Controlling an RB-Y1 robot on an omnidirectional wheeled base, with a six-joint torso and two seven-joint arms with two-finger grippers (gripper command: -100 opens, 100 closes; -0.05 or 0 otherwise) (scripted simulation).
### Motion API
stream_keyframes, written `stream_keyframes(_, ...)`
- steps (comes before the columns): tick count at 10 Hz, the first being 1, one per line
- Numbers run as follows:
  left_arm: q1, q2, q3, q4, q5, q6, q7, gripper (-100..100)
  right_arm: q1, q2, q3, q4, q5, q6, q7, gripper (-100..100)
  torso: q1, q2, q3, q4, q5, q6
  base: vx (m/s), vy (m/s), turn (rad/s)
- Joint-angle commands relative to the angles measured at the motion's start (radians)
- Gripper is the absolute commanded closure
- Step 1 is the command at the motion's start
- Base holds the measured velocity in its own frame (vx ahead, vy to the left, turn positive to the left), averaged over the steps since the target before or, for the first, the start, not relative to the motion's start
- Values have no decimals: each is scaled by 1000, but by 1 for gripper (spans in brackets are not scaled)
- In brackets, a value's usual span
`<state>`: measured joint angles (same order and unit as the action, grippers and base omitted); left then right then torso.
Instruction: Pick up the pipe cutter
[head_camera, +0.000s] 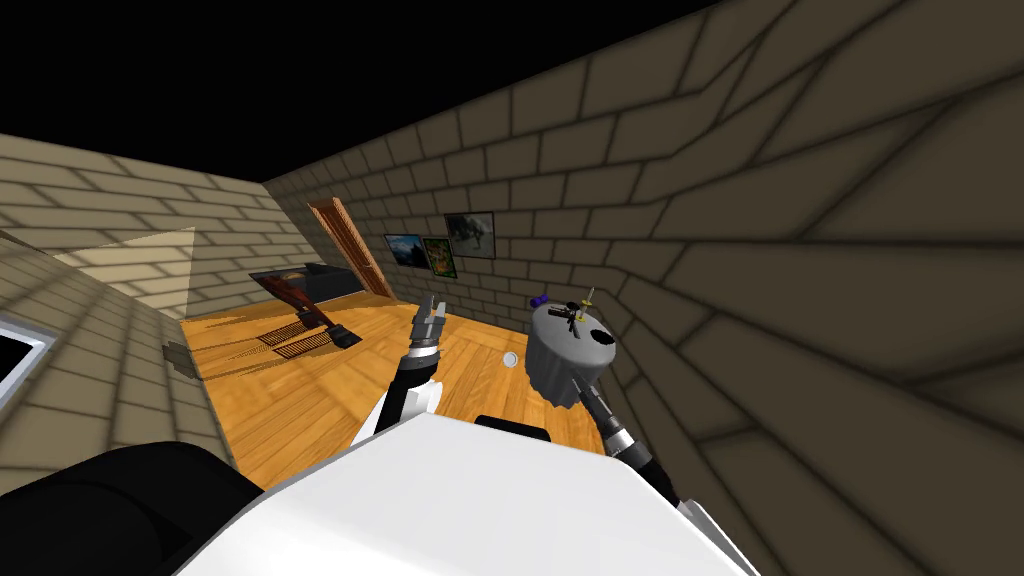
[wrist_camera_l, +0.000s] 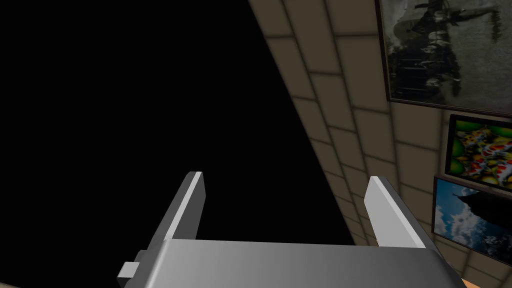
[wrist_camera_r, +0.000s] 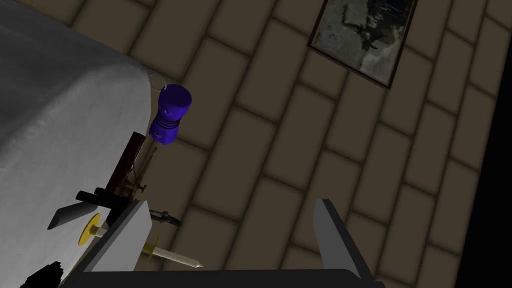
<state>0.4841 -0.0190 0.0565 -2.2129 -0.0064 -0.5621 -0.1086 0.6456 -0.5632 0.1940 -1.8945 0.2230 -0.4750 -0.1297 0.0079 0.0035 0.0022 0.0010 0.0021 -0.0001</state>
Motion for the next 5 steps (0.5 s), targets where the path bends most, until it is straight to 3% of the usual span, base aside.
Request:
stream_keyframes(1, 0, 0, 0, 0, 0, 0, 0, 0, 18, -50, 19, 50, 22, 15, 7, -100, 0, 0, 0, 0, 0, 0, -6, 178, 146)
stream_keyframes(3, 0, 0, 0, 0, 0, 0, 0, 0, 20, -99, 32, 88, 34, 25, 13, -100, 0, -2, -1, 0, 0, 0, -15, 121, 64)
stream_keyframes(4, 0, 0, 0, 0, 0, 0, 0, 0, 20, -101, 32, 101, 34, 25, 13, -100, -2, -1, -1, 0, 0, 0, -18, 96, 49)
stream_keyframes(5, 0, 0, 0, 0, 0, 0, 0, 0, 19, -141, 45, 142, 45, 36, 20, -100, -3, -1, -1, 0, 0, 0, 7, 110, 91)
